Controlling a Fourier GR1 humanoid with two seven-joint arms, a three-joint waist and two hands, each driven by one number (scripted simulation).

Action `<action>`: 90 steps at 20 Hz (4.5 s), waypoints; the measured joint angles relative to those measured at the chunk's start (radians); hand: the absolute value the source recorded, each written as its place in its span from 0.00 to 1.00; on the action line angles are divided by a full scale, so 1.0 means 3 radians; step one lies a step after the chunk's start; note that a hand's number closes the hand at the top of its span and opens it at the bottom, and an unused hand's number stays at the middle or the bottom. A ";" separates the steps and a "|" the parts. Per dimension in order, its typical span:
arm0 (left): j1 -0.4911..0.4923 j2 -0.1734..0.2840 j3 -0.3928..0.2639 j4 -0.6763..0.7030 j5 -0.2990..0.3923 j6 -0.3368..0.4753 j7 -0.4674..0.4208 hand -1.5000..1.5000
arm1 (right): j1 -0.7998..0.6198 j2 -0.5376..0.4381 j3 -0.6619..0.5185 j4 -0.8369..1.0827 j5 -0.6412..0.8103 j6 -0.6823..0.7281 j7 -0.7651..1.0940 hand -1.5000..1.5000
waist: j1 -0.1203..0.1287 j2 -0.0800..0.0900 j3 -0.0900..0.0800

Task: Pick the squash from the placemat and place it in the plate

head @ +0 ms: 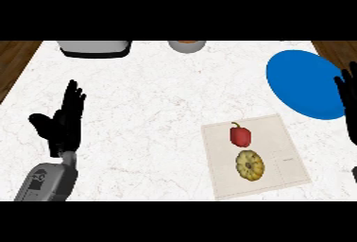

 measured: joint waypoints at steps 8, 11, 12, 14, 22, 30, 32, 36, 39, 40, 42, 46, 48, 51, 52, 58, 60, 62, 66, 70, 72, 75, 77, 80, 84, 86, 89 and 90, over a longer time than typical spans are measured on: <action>-0.0080 0.0133 -0.0253 0.0001 -0.0100 -0.0287 0.0175 0.50 | -0.0492 -0.0652 0.0991 -0.0340 0.0822 0.1031 0.0013 0.00 | 0.0280 0.0077 -0.0031; -0.0056 0.0213 -0.0285 -0.0001 -0.0058 -0.0445 0.0309 0.50 | -0.0521 -0.0643 0.1232 -0.0236 0.1260 0.1089 -0.0422 0.00 | 0.0195 0.0099 0.0001; -0.0068 0.0244 -0.0271 0.0021 -0.0043 -0.0489 0.0334 0.50 | -0.0498 -0.0652 0.1280 -0.0142 0.1325 0.1172 -0.0612 0.00 | 0.0163 0.0106 0.0008; -0.0043 0.0292 -0.0268 -0.0018 -0.0017 -0.0557 0.0409 0.50 | -0.0485 -0.0697 0.1395 0.0055 0.1490 0.1338 -0.0938 0.00 | 0.0134 0.0112 0.0019; 0.0084 0.0369 -0.0220 -0.0182 0.0016 -0.0658 0.0535 0.50 | -0.0674 -0.0914 0.1832 0.0299 0.2389 0.1658 -0.1423 0.00 | 0.0048 0.0103 0.0028; 0.0265 0.0321 -0.0170 -0.0372 -0.0059 -0.0653 0.0583 0.50 | -0.0782 -0.0802 0.1959 -0.0091 0.2962 0.1980 -0.0931 0.00 | -0.0006 0.0092 0.0026; 0.0255 0.0305 -0.0155 -0.0344 -0.0069 -0.0672 0.0580 0.50 | -0.0810 -0.0757 0.2023 -0.0129 0.3104 0.2089 -0.0791 0.00 | -0.0010 0.0093 0.0026; 0.0226 0.0343 -0.0064 -0.0255 -0.0044 -0.0782 0.0541 0.50 | -0.0796 -0.0704 0.2138 -0.0237 0.3377 0.2283 -0.0526 0.00 | -0.0018 0.0094 0.0025; 0.0186 0.0306 -0.0052 -0.0208 -0.0073 -0.0791 0.0547 0.50 | -0.0815 -0.0669 0.2206 -0.0289 0.3623 0.2374 -0.0398 0.00 | -0.0022 0.0095 0.0025; 0.0169 0.0289 -0.0049 -0.0209 -0.0088 -0.0779 0.0563 0.50 | -0.0829 -0.0632 0.2226 -0.0258 0.3722 0.2377 -0.0377 0.00 | -0.0020 0.0096 0.0026; 0.0114 0.0262 -0.0045 -0.0168 -0.0112 -0.0779 0.0585 0.50 | -0.0817 -0.0597 0.2272 -0.0350 0.3873 0.2453 -0.0245 0.00 | -0.0027 0.0096 0.0026; 0.0135 0.0228 -0.0012 -0.0158 -0.0158 -0.0791 0.0555 0.50 | -0.0821 -0.0488 0.2342 -0.0285 0.4201 0.2555 -0.0146 0.00 | -0.0019 0.0096 0.0026; 0.0128 0.0257 0.0034 -0.0181 -0.0150 -0.0843 0.0581 0.50 | -0.0821 -0.0416 0.2361 -0.0247 0.4337 0.2633 -0.0105 0.00 | -0.0017 0.0097 0.0026; 0.0119 0.0210 0.0014 -0.0238 -0.0216 -0.0825 0.0643 0.50 | -0.0834 -0.0265 0.2378 -0.0179 0.4512 0.2759 -0.0046 0.00 | -0.0014 0.0096 0.0027; 0.0091 0.0182 0.0030 -0.0167 -0.0230 -0.0825 0.0609 0.50 | -0.0810 -0.0235 0.2375 -0.0209 0.4559 0.2818 -0.0003 0.00 | -0.0020 0.0097 0.0027; 0.0137 0.0119 0.0085 -0.0226 -0.0305 -0.0853 0.0629 0.50 | -0.0778 0.0020 0.2356 0.0060 0.4942 0.2825 -0.0065 0.00 | -0.0014 0.0097 0.0027; 0.0103 0.0118 0.0131 -0.0204 -0.0297 -0.0893 0.0641 0.50 | -0.0788 0.0073 0.2350 0.0209 0.5089 0.2728 -0.0140 0.00 | -0.0013 0.0094 0.0025; 0.0151 0.0125 0.0168 -0.0234 -0.0314 -0.0928 0.0632 0.50 | -0.0806 0.0158 0.2302 0.0263 0.5194 0.2753 -0.0167 0.00 | -0.0013 0.0094 0.0025; 0.0219 0.0043 0.0163 -0.0277 -0.0385 -0.0932 0.0608 0.50 | -0.0774 0.0236 0.2241 0.0375 0.5422 0.2696 -0.0264 0.00 | -0.0013 0.0089 0.0023; 0.0145 0.0035 0.0231 -0.0217 -0.0393 -0.0980 0.0618 0.50 | -0.0762 0.0310 0.2251 0.0389 0.5622 0.2778 -0.0296 0.00 | -0.0016 0.0083 0.0021; 0.0162 0.0022 0.0232 -0.0263 -0.0399 -0.0987 0.0646 0.50 | -0.0759 0.0328 0.2284 0.0446 0.5707 0.2741 -0.0355 1.00 | -0.0007 0.0071 0.0017; 0.0149 0.0026 0.0256 -0.0215 -0.0407 -0.1021 0.0597 0.50 | -0.0776 0.0341 0.2369 0.0482 0.5780 0.2731 -0.0511 1.00 | -0.0001 0.0055 0.0009; 0.0176 0.0029 0.0269 -0.0226 -0.0404 -0.1044 0.0578 0.50 | -0.0776 0.0380 0.2416 0.0538 0.5842 0.2670 -0.0576 1.00 | 0.0008 0.0042 0.0001; 0.0131 0.0027 0.0304 -0.0174 -0.0402 -0.1054 0.0598 0.50 | -0.0737 0.0394 0.2405 0.0474 0.5875 0.2689 -0.0635 1.00 | -0.0001 0.0040 0.0003; 0.0195 0.0015 0.0279 -0.0308 -0.0423 -0.1046 0.0681 0.50 | -0.0710 0.0573 0.2146 0.0539 0.5733 0.2673 -0.0614 1.00 | 0.0004 0.0052 0.0012; 0.0185 0.0010 0.0275 -0.0305 -0.0428 -0.1046 0.0676 0.50 | -0.0696 0.0765 0.1798 0.0631 0.5509 0.2598 -0.0506 1.00 | -0.0008 0.0070 0.0020; 0.0179 0.0003 0.0285 -0.0317 -0.0423 -0.1032 0.0677 0.50 | -0.0727 0.1131 0.1197 0.0794 0.5146 0.2423 -0.0234 1.00 | -0.0008 0.0106 0.0031; 0.0182 0.0005 0.0286 -0.0310 -0.0421 -0.1042 0.0663 0.50 | -0.0750 0.1238 0.1024 0.0857 0.5064 0.2326 -0.0134 1.00 | -0.0002 0.0114 0.0032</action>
